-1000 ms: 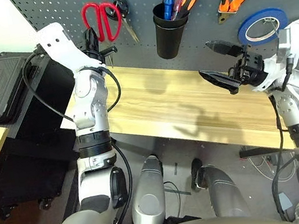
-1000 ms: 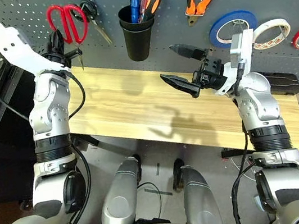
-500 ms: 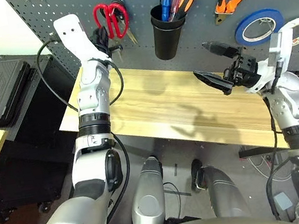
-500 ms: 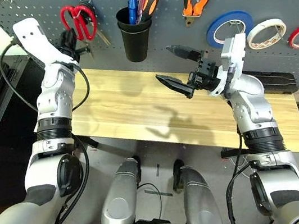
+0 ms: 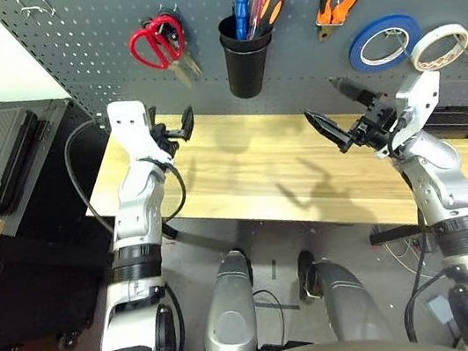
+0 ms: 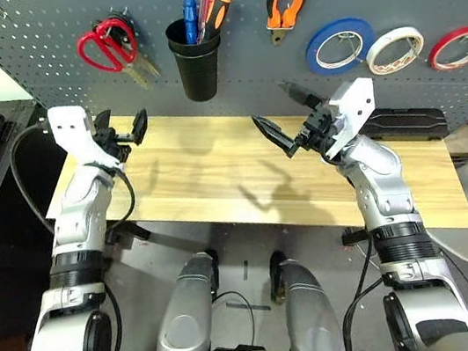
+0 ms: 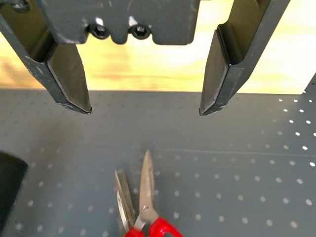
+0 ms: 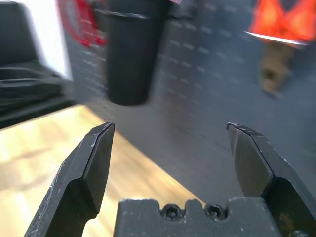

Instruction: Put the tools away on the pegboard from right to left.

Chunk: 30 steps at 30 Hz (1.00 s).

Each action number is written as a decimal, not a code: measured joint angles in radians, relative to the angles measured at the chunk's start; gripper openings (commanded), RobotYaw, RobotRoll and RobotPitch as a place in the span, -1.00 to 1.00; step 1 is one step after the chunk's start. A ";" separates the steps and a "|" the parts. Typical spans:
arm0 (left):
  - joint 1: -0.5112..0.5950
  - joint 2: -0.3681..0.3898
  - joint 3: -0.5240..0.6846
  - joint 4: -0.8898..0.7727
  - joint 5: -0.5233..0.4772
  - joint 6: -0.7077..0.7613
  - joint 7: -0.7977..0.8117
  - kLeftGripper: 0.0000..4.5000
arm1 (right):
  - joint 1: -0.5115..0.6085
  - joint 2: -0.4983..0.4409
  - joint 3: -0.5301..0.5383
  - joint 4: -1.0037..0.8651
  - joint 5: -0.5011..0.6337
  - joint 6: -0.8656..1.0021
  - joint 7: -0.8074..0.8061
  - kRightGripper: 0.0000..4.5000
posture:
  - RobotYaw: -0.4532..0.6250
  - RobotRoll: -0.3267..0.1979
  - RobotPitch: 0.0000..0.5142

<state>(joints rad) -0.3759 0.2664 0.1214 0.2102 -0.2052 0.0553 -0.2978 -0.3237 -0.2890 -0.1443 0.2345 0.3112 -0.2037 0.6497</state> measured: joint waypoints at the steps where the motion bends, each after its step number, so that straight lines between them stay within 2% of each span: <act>1: 0.021 0.008 0.000 -0.001 0.000 -0.014 -0.012 0.98 | 0.003 0.007 -0.011 0.018 -0.019 -0.009 -0.045 1.00 | 0.35 0.25 -0.26; 7: 0.054 0.032 0.035 0.008 -0.002 -0.060 -0.032 0.98 | 0.008 0.027 -0.047 0.119 -0.076 -0.074 -0.208 1.00 | 0.32 0.25 -0.27; 16: 0.061 0.052 0.085 0.097 -0.011 -0.154 -0.065 0.98 | -0.042 0.024 -0.134 0.328 -0.149 -0.226 -0.462 1.00 | 0.25 0.25 -0.31; 23: 0.039 0.060 0.112 0.151 -0.027 -0.217 -0.081 0.98 | -0.072 -0.023 -0.174 0.440 -0.159 -0.320 -0.545 1.00 | 0.20 0.25 -0.25; 30: 0.018 0.065 0.117 0.204 -0.027 -0.256 -0.081 0.98 | -0.087 -0.055 -0.190 0.494 -0.154 -0.338 -0.563 1.00 | 0.15 0.25 -0.17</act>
<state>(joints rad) -0.3576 0.3316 0.2380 0.4144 -0.2324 -0.2012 -0.3784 -0.4107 -0.3437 -0.3343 0.7286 0.1569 -0.5419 0.0865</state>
